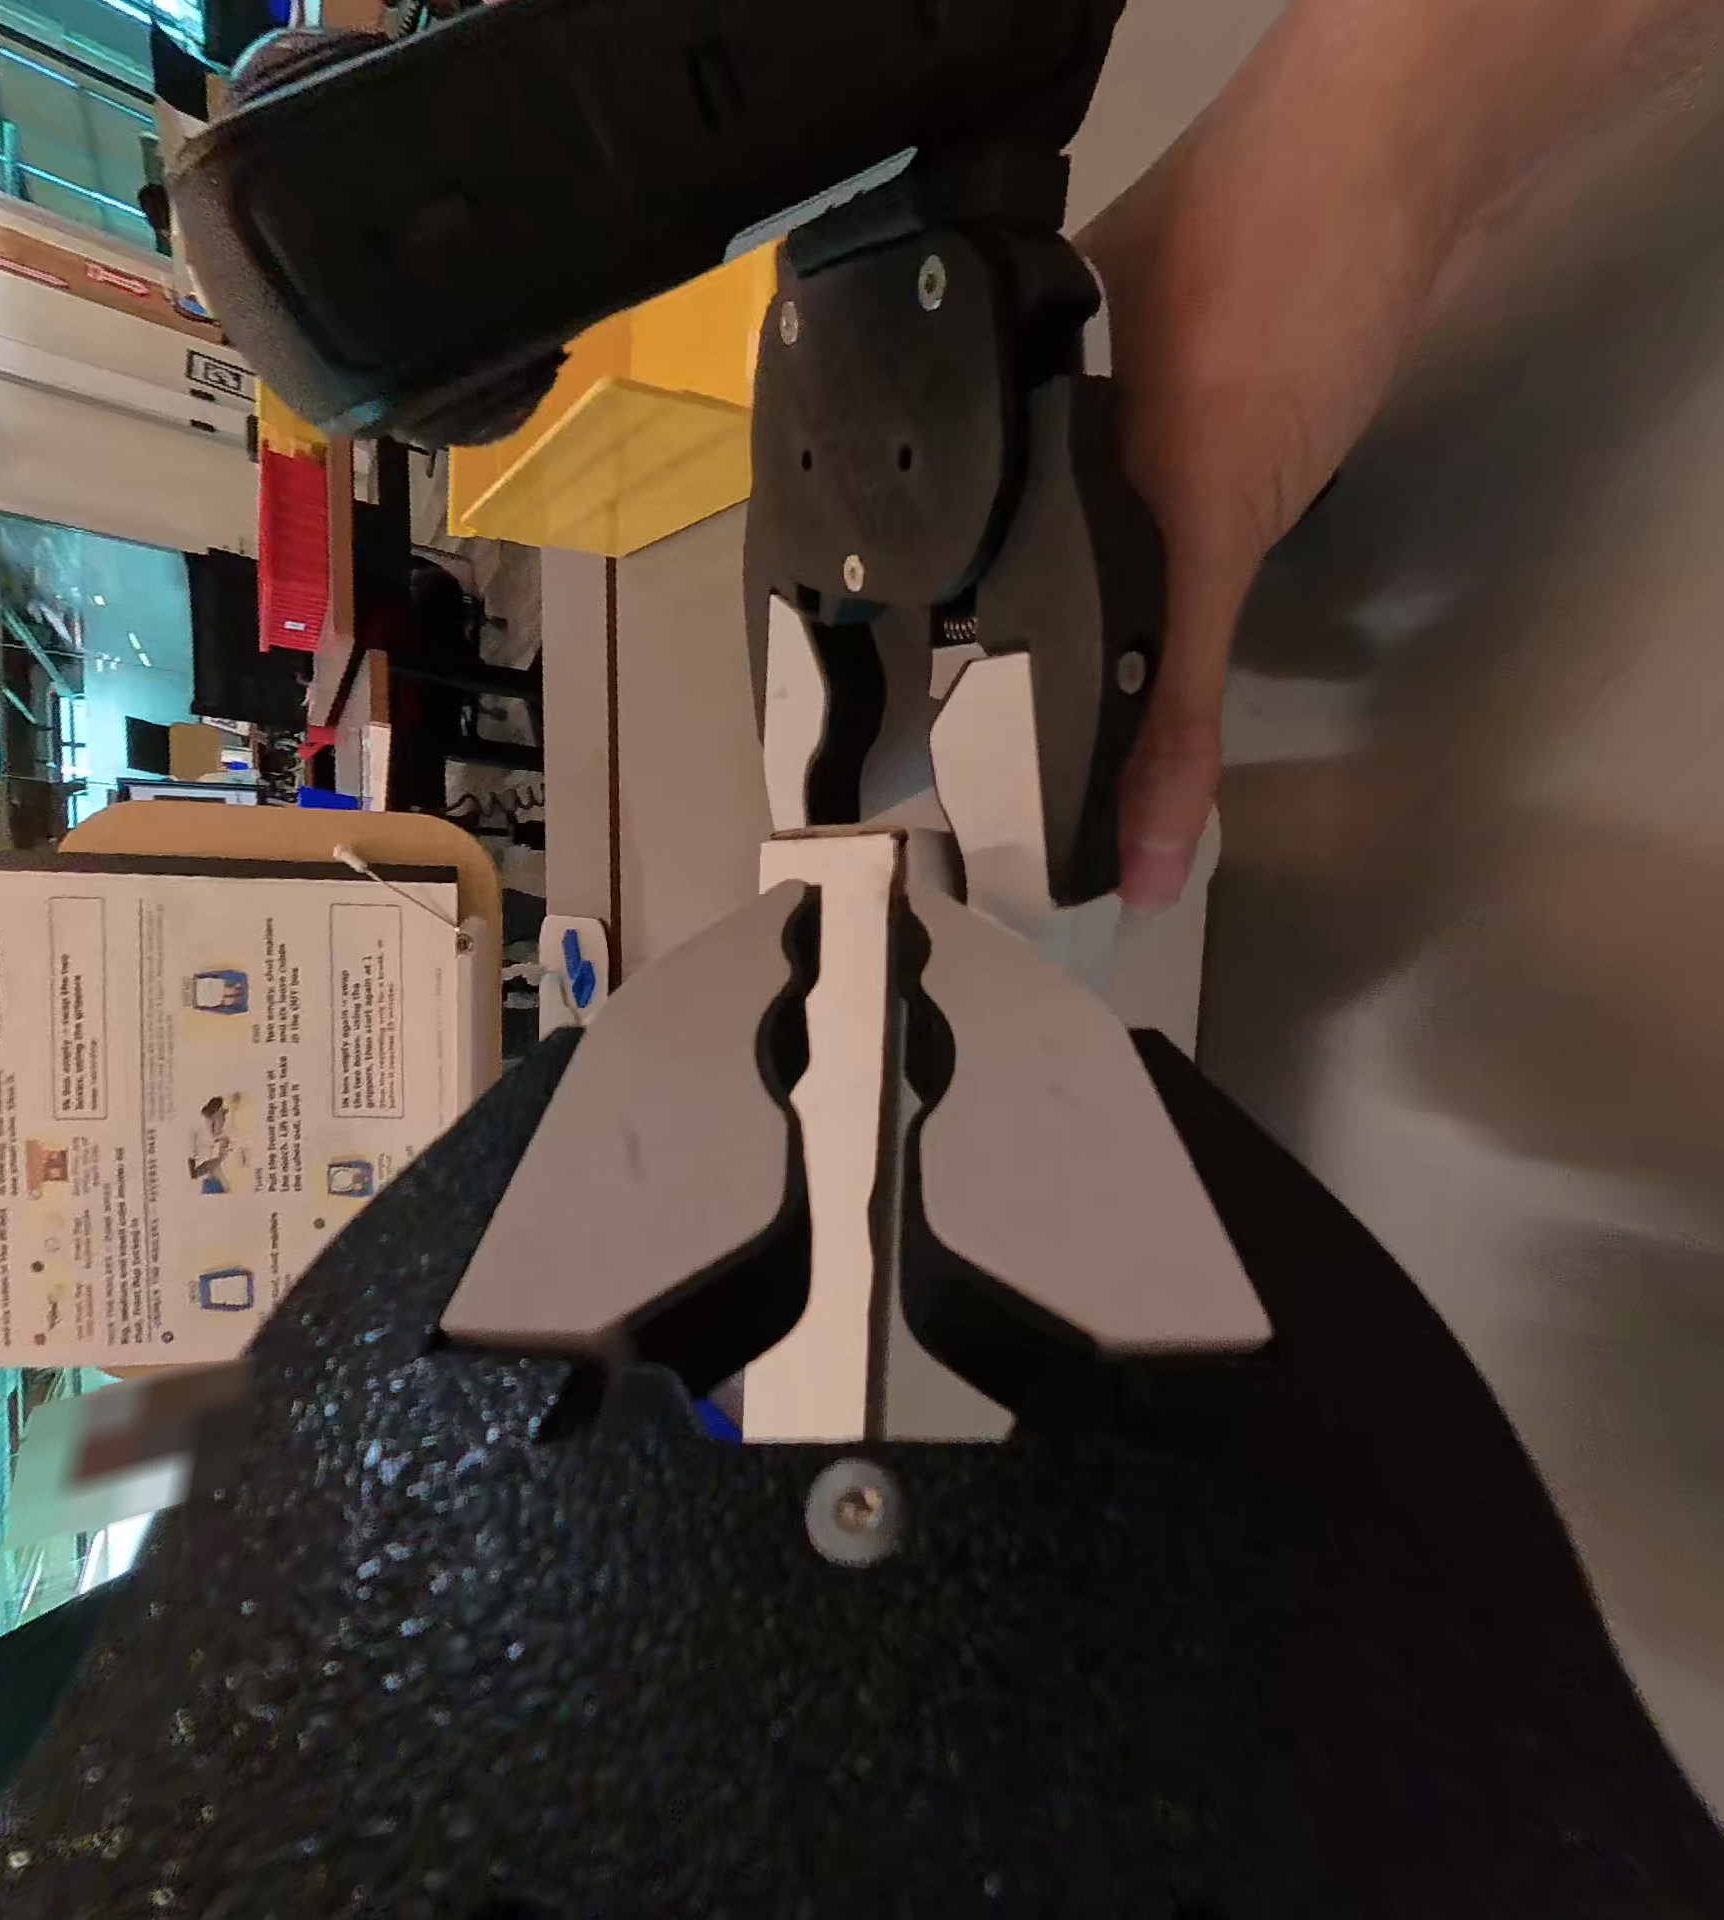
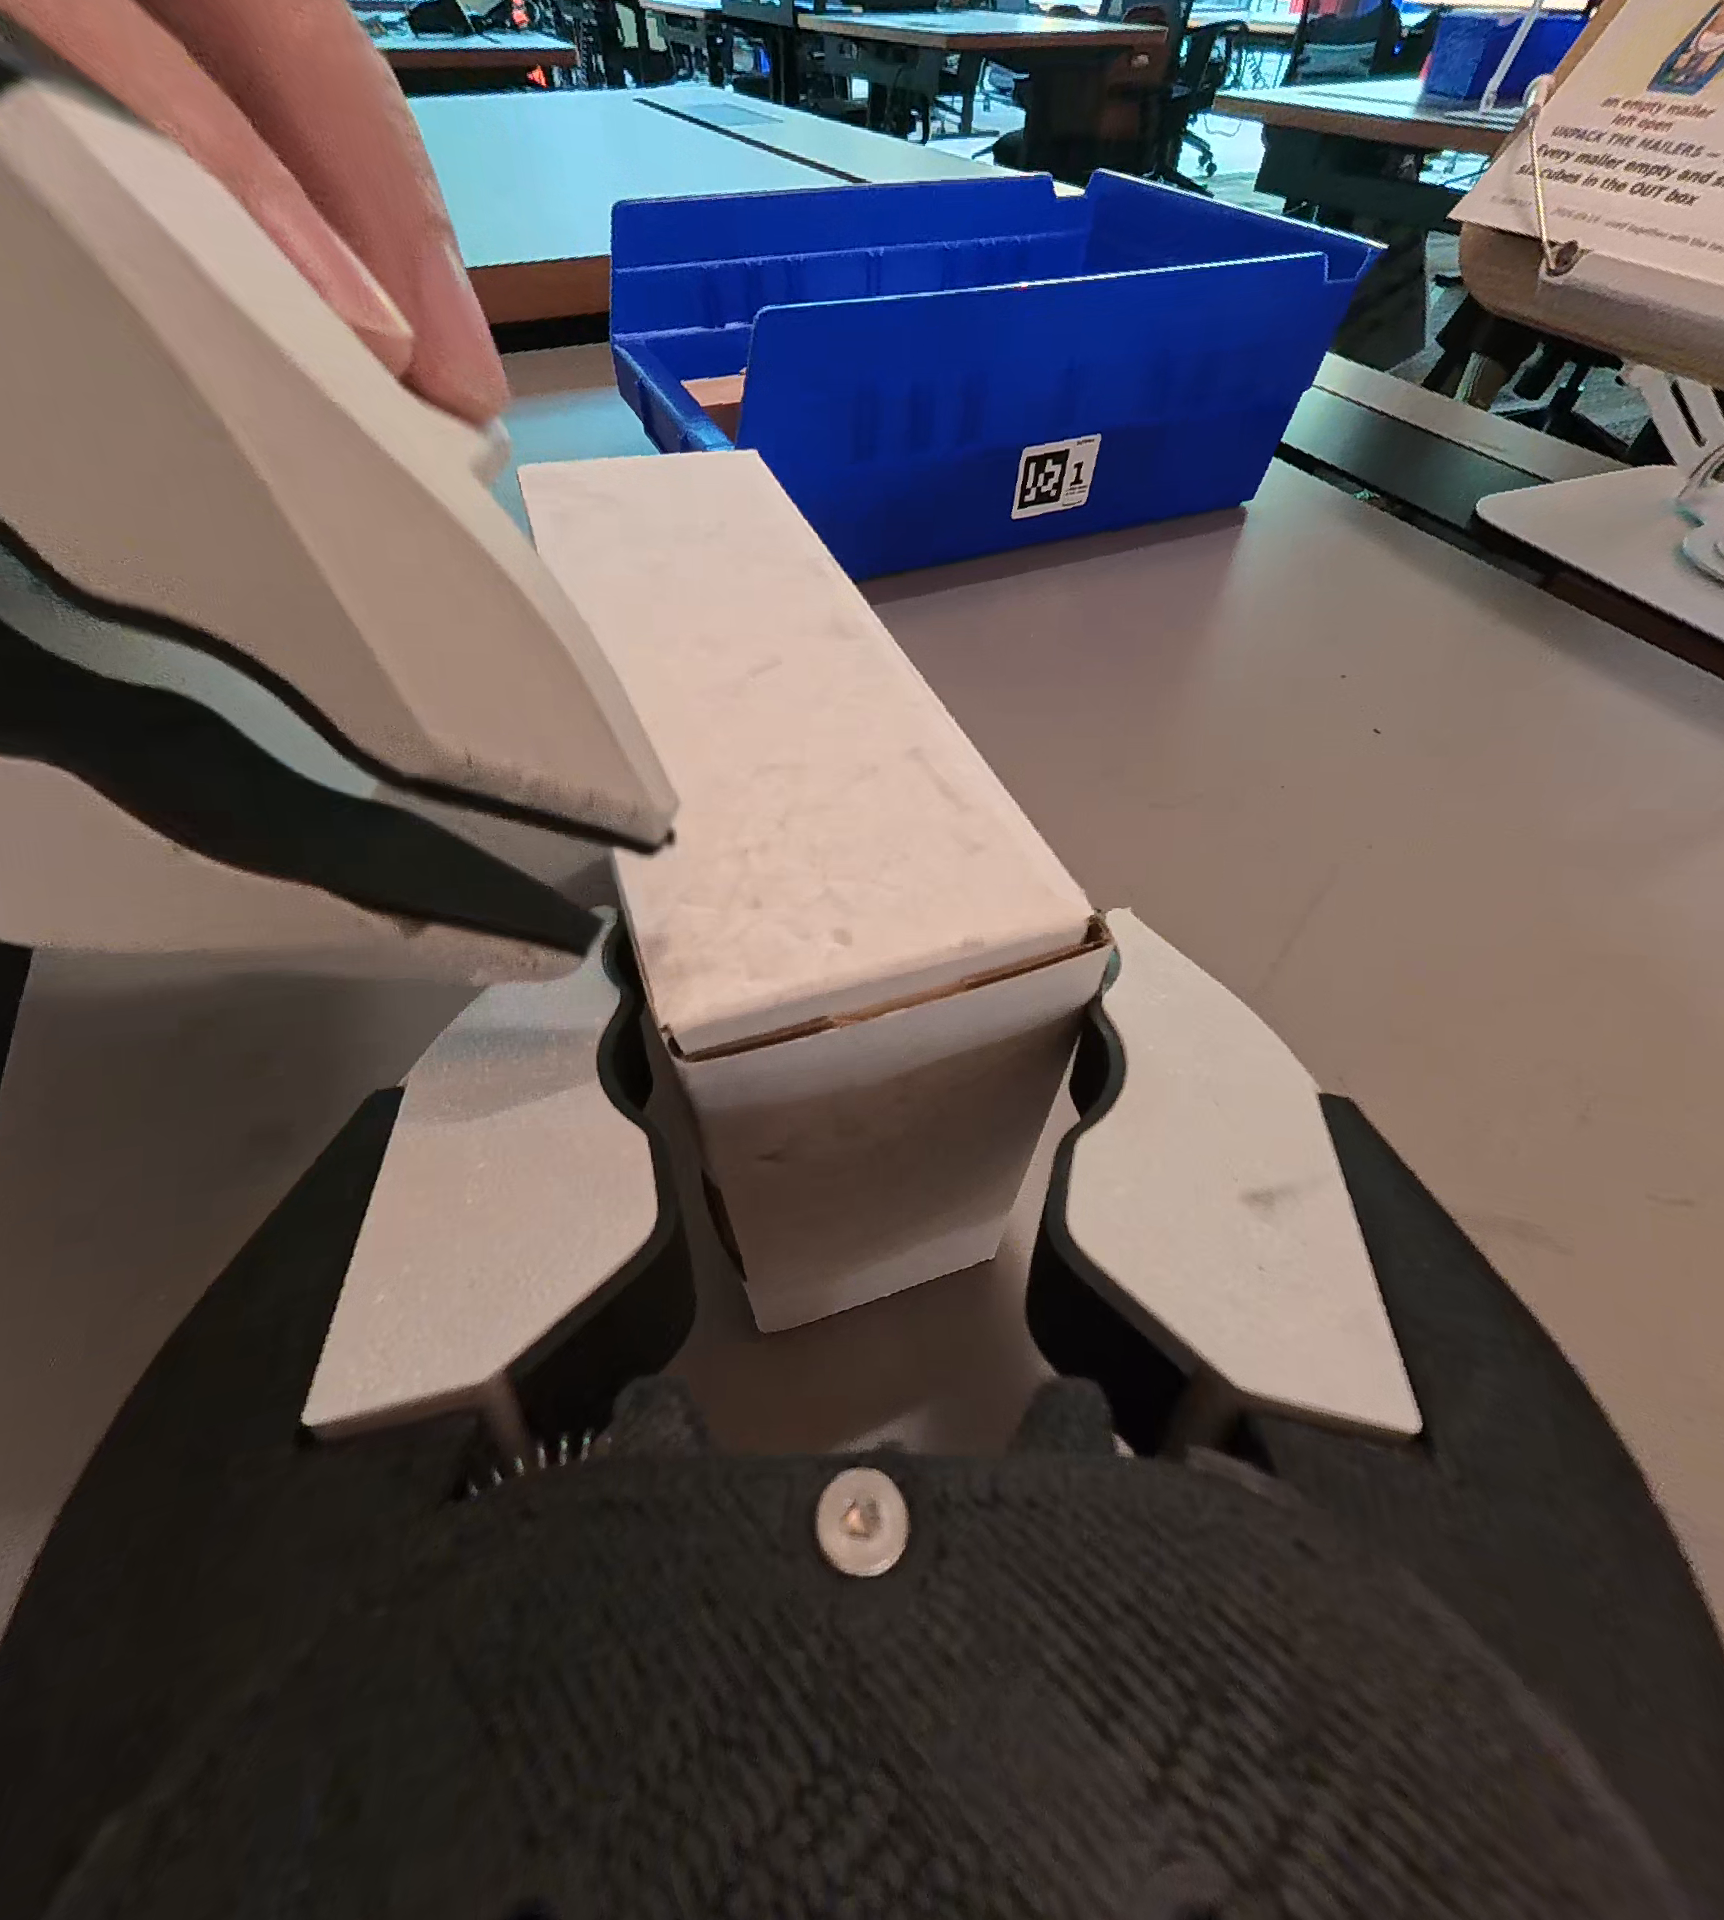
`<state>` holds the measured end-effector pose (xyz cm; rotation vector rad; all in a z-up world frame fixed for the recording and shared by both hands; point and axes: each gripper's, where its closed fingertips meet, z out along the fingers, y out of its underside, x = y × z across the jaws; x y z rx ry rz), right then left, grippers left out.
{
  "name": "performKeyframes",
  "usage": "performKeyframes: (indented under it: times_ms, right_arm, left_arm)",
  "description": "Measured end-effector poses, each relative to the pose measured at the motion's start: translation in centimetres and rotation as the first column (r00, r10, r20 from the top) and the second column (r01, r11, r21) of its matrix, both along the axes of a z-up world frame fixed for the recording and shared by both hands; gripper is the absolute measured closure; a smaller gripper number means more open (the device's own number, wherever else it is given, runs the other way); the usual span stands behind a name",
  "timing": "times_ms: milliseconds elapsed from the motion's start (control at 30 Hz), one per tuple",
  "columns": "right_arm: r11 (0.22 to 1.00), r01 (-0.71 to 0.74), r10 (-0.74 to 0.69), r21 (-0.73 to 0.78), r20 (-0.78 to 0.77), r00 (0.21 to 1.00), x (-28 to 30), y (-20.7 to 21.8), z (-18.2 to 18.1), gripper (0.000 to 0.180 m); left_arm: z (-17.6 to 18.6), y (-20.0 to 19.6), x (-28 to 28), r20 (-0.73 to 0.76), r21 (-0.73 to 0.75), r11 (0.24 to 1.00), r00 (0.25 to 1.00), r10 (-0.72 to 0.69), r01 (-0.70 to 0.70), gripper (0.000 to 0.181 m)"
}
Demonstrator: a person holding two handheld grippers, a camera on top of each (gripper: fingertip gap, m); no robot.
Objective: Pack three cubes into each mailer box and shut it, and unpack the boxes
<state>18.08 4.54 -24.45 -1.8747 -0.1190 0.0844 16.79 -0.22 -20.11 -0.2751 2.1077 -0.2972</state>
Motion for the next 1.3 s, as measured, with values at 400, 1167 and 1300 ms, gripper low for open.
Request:
performKeyframes:
  times_ms: [400, 1167, 1300]
  right_arm:
    - [1.0, -0.002, 0.002, -0.003, -0.002, 1.0, 0.1, 0.0, -0.1, 0.1]
    - [1.0, -0.013, 0.013, -0.009, 0.024, 1.0, 0.0, -0.1, -0.2, 0.103]
    - [1.0, -0.017, 0.017, -0.01, 0.02, 1.0, -0.1, -0.2, -0.2, 0.102]
  left_arm:
    - [-0.7, 0.0, 0.3, -0.039, 0.064, 0.998, 0.999, 0.009, -0.007, 0.175]
    - [0.7, 0.8, 0.7, 0.091, 0.088, 0.994, 0.995, 0.05, -0.058, 0.168]
    - [0.3, 4.2, -0.6, 0.045, 0.128, 0.984, 0.992, 0.12, -0.125, 0.159]
